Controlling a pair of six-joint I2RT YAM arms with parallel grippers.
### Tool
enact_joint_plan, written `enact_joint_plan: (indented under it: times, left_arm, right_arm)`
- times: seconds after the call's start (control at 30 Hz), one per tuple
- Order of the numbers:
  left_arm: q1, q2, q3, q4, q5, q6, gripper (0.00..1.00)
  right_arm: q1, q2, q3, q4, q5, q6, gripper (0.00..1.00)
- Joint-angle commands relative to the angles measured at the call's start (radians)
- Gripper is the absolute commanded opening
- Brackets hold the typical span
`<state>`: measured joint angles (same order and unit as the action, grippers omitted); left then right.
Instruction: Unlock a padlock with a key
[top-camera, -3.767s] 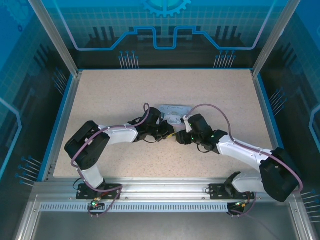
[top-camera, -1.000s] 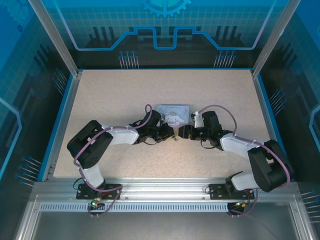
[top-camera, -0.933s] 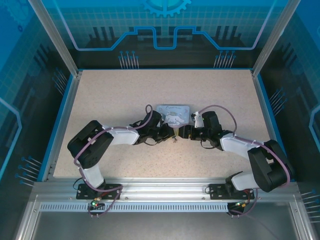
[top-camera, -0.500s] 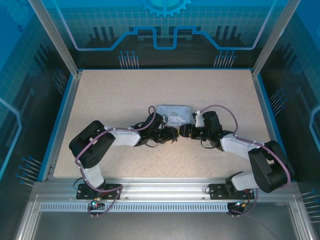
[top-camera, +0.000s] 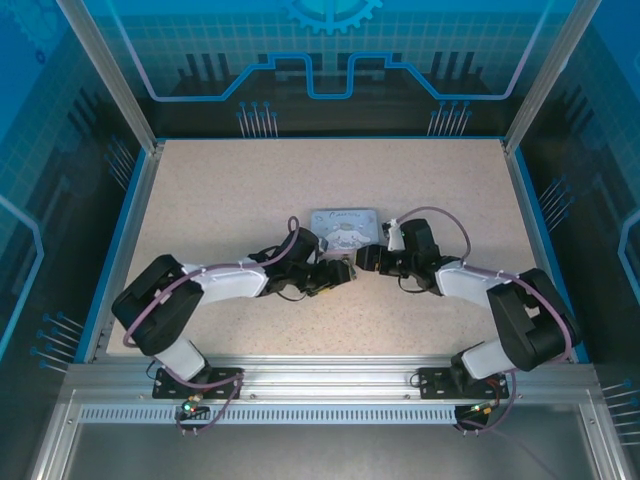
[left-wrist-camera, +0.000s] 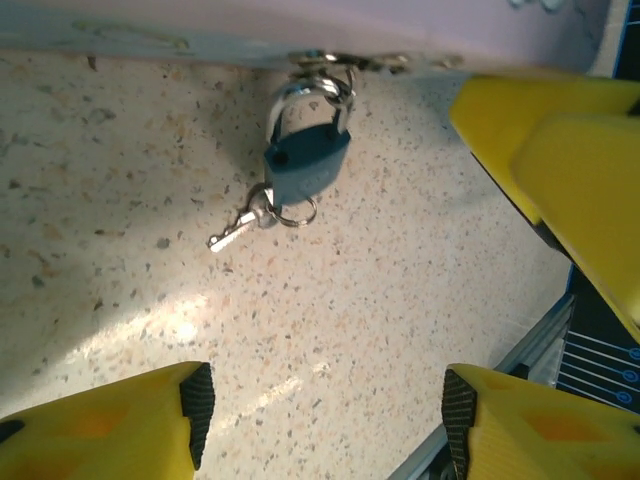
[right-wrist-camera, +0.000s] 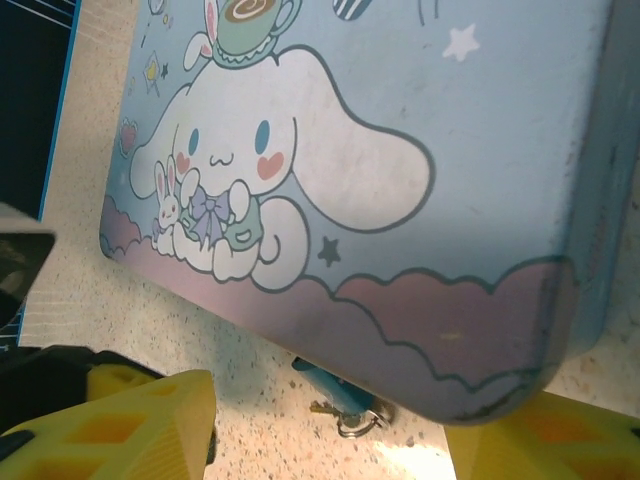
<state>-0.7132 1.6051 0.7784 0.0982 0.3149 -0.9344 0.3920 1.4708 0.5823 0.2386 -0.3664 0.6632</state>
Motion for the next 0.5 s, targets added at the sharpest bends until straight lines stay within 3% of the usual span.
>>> enact_joint_plan:
  times: [0.0, 0.23, 0.47]
  left_arm:
    - [0.019, -0.066, -0.022, -0.05, -0.014, 0.033, 0.65]
    - [0.053, -0.137, -0.034, -0.044, -0.062, 0.039, 0.69]
    - [0.1, -0.211, -0.064, 0.005, -0.153, 0.027, 0.73]
  right_arm:
    - [-0.002, 0.033, 0.064, 0.022, 0.015, 0.012, 0.62]
    - [-0.02, 0.124, 0.18, -0.008, 0.001, 0.016, 0.6]
    - [-0.002, 0.044, 0.08, 0.013, 0.004, 0.003, 0.57]
